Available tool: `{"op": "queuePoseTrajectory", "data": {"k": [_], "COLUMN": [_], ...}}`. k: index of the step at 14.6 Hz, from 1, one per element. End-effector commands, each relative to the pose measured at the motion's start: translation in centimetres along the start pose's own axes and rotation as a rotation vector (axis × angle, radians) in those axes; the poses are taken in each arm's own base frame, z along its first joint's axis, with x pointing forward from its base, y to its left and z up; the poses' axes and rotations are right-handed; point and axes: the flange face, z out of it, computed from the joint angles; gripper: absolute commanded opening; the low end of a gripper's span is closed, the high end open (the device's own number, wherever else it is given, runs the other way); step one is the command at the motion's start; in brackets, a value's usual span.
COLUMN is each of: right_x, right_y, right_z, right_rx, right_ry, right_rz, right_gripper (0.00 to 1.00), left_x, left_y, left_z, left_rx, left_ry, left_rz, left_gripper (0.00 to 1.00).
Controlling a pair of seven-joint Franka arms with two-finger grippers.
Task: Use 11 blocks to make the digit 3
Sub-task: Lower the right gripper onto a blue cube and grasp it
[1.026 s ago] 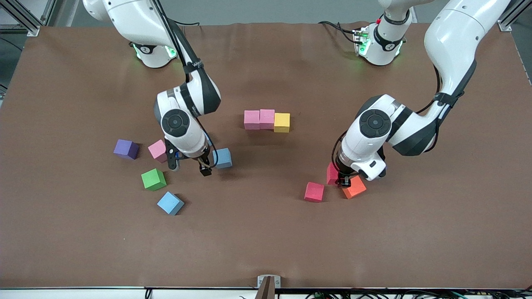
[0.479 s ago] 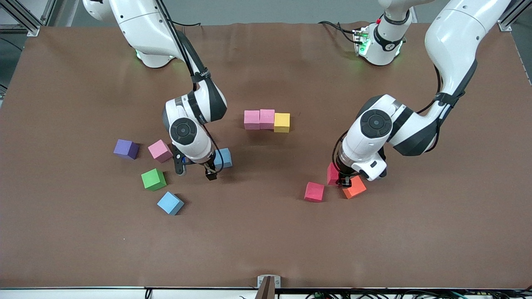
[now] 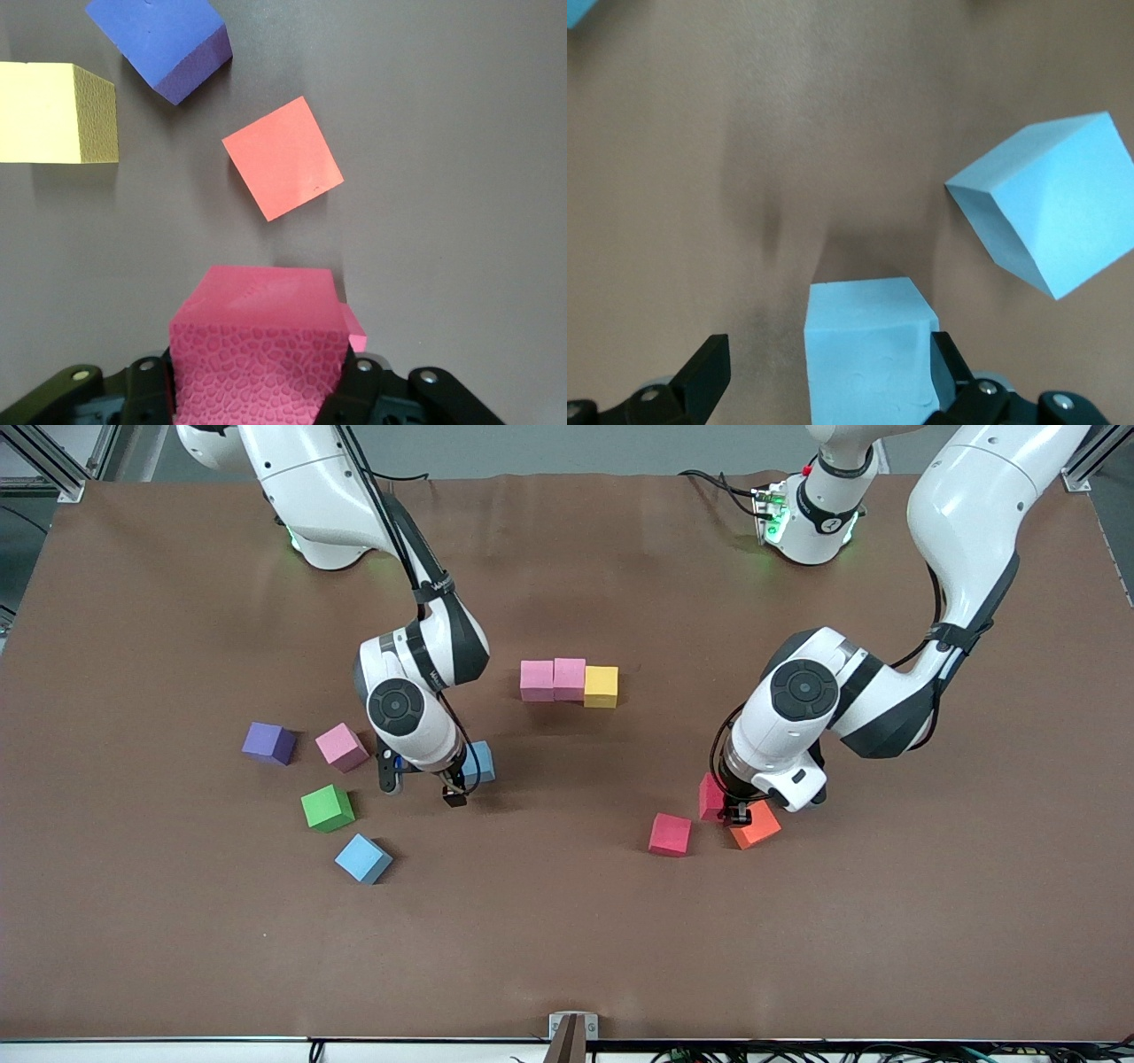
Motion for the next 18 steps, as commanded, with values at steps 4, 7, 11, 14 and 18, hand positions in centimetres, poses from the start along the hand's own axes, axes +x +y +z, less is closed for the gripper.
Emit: {"op": "queuePoseTrajectory", "data": {"k": [4, 7, 11, 14, 18], "right_x": [-1.1, -1.1, -1.3, -1.4, -1.8], "right_y": [1.2, 1.6, 1.7, 1.5, 1.5], "right_z": [1.3, 2.1, 2.1, 1.9, 1.3], "right_rx": [-0.017, 0.002, 0.006, 0.013, 0.017], "right_ry": [0.002, 0.005, 0.005, 0.007, 0.004], "right_rz": [0.014, 0.009, -0.008, -0.027, -0.365], "right_gripper": [0.97, 0.94, 0.45, 0.03, 0.00], "left_x": [0.2, 0.1, 0.2, 0.1, 0.8], "left_y": [-0.2, -0.1, -0.2, -0.1, 0.2], "left_z": [-1.0, -0.9, -0.9, -1.0, -1.1], "left_rx": [0.003, 0.001, 0.000, -0.003, -0.005], "left_ry": [0.002, -0.001, 0.001, -0.001, 0.000], "left_rz": [0.006, 0.007, 0.008, 0.008, -0.003], "left_gripper": [0.47, 0.47, 0.47, 0.47, 0.47]}}
